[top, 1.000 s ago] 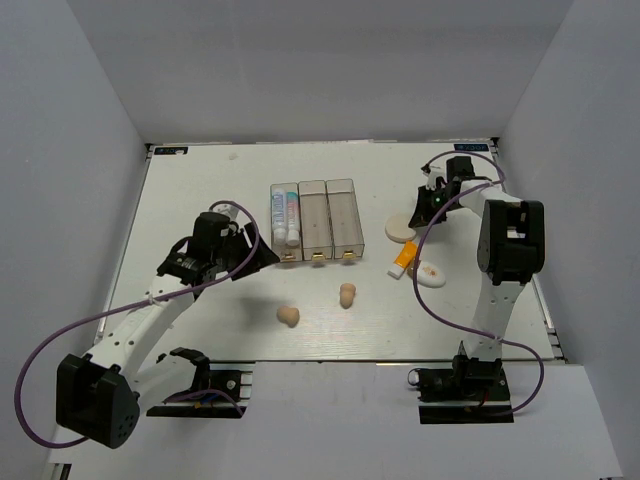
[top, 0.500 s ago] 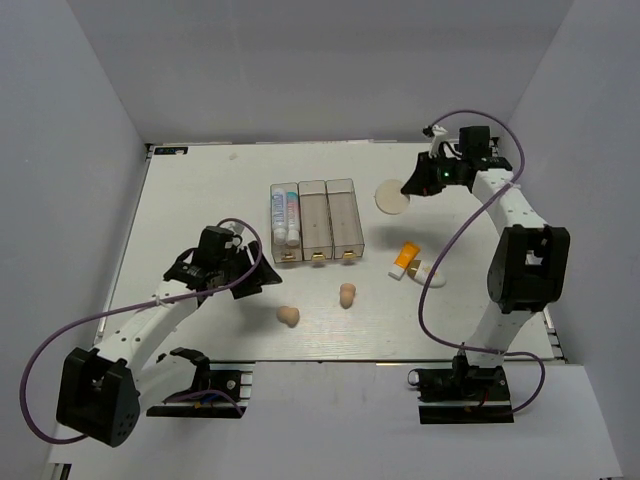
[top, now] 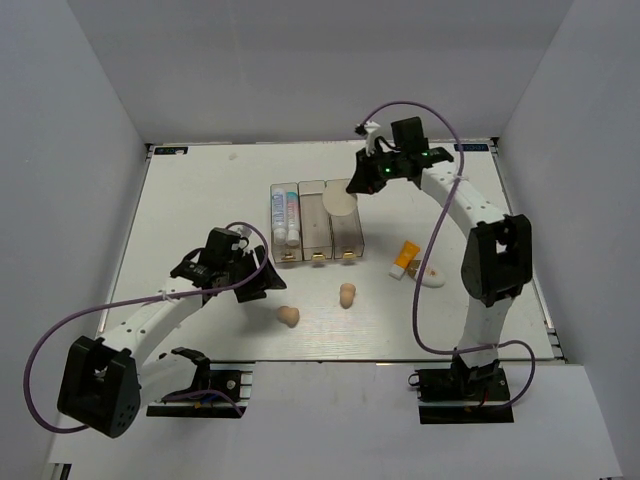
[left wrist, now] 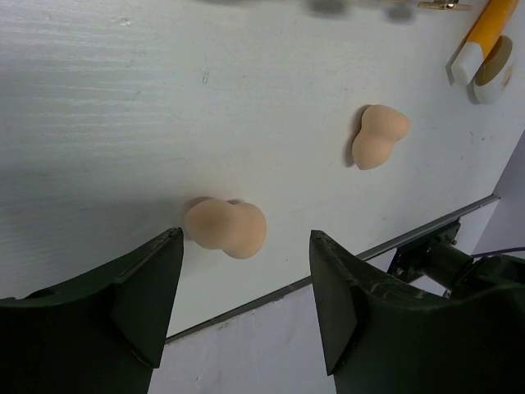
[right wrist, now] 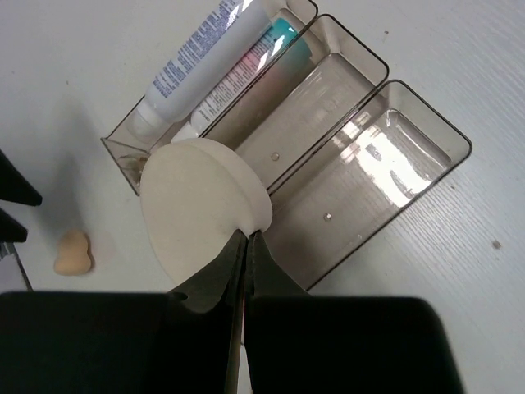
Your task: Organize the makeup
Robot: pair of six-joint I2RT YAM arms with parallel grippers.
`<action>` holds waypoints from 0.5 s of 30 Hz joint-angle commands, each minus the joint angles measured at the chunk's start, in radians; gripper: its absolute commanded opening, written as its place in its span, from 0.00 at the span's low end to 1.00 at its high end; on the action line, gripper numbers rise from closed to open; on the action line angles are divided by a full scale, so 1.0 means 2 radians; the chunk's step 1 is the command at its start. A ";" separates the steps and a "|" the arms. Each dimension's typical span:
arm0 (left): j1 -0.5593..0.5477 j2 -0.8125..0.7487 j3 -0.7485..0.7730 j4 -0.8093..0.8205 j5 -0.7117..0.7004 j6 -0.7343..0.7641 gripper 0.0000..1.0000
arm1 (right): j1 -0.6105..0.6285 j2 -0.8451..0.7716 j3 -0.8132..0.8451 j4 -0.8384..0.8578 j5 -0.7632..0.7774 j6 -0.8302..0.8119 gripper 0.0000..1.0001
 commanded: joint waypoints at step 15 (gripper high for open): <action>-0.013 -0.032 -0.008 -0.015 -0.011 -0.009 0.73 | 0.088 0.099 0.052 0.036 0.121 0.049 0.03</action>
